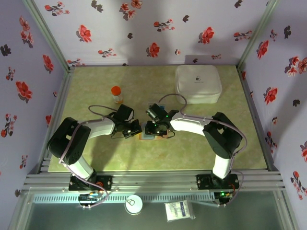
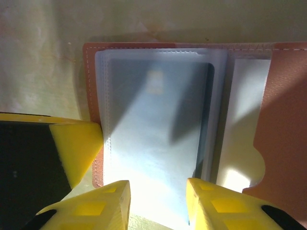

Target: Take the credit cards out of the card holder

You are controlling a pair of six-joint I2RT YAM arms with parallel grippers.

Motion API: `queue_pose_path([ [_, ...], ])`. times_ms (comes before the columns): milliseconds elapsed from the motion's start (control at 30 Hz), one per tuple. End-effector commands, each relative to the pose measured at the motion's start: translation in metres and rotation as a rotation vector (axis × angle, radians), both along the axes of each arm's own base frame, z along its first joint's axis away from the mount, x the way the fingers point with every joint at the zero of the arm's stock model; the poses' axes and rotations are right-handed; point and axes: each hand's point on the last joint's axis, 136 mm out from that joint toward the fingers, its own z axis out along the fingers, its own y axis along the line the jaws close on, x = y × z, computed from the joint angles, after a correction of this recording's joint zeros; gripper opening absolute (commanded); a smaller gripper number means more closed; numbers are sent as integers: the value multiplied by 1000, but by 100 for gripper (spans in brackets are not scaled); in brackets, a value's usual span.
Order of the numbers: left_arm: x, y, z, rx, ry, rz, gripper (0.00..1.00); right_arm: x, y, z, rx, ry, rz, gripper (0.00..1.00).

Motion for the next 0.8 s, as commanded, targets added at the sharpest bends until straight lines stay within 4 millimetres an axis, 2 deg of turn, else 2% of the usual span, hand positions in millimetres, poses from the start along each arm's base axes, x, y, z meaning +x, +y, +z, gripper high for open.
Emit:
queue_pose_path([
  [0,-8,10,-20,77,40,-7,0,0,-16,0,-41,-11,-13,35],
  [500,-5,8,-13,74,30,-7,0,0,-28,-6,-31,6,-37,27],
  [600,-2,3,0,44,19,-10,1,0,-28,-7,-25,8,-36,27],
  [767,6,-5,37,-9,-40,-5,3,-1,-29,-11,-23,15,-41,26],
])
